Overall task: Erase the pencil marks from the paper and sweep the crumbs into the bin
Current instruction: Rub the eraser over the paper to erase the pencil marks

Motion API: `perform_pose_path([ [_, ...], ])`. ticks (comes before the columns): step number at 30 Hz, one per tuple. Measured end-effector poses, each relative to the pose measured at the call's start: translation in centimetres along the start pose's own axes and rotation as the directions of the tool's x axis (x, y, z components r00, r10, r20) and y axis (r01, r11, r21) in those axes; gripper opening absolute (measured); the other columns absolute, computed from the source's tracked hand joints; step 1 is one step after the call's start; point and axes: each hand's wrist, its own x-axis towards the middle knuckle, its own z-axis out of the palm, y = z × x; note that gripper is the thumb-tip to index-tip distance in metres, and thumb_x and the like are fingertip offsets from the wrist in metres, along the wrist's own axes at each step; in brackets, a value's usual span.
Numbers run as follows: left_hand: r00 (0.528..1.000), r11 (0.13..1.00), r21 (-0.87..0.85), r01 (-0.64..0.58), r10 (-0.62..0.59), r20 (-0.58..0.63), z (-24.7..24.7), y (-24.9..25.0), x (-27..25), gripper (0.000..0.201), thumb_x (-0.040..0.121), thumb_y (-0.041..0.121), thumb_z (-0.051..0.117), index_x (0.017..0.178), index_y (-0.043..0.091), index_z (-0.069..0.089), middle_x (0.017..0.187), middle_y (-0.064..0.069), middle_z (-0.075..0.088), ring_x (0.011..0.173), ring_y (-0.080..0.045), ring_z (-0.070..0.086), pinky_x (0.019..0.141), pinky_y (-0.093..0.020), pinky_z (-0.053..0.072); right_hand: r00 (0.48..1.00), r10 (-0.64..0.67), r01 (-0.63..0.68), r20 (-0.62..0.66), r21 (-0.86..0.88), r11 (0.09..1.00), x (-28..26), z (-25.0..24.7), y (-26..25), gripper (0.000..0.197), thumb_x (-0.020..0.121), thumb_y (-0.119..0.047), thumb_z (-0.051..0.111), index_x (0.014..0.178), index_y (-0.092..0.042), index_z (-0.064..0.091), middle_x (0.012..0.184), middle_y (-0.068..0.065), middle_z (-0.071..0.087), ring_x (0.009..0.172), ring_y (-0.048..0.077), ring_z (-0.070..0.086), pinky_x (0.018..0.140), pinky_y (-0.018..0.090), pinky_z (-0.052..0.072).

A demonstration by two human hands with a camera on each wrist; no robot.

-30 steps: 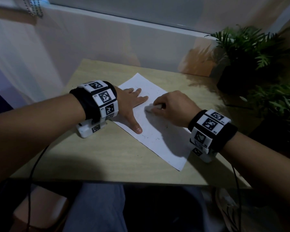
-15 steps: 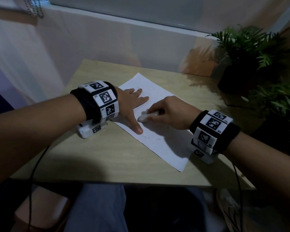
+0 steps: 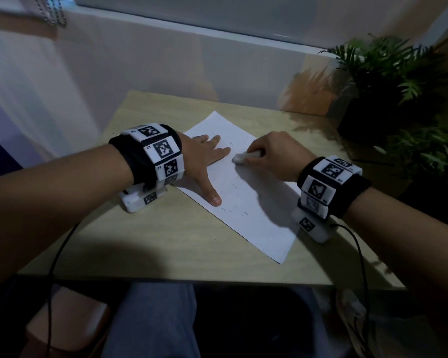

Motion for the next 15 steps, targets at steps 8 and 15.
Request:
perform_pose_path([
  [8, 1.000, 1.000, -0.013, 0.005, -0.005, 0.004, -0.1, 0.0, -0.1, 0.168, 0.015, 0.110, 0.037, 0.156, 0.038, -0.021, 0.165, 0.003, -0.028, 0.155, -0.023, -0.017, 0.125, -0.057, 0.005, 0.997, -0.051, 0.051, 0.061, 0.005, 0.999, -0.6, 0.3, -0.5, 0.049, 0.087, -0.066, 0.060, 0.087, -0.019, 0.074, 0.078, -0.002, 0.069, 0.074, 0.018, 0.060, 0.069, 0.036, 0.049],
  [15, 1.000, 1.000, -0.003, 0.001, -0.001, 0.000, 0.0, -0.1, -0.1, 0.162, 0.025, 0.108, 0.042, 0.155, 0.039, -0.023, 0.165, 0.003, -0.029, 0.155, -0.023, -0.017, 0.125, -0.058, 0.005, 0.998, -0.063, 0.065, 0.031, -0.071, 0.995, -0.8, 0.7, -0.2, 0.043, 0.093, -0.054, 0.056, 0.082, -0.014, 0.071, 0.073, 0.005, 0.066, 0.068, 0.024, 0.055, 0.064, 0.037, 0.048],
])
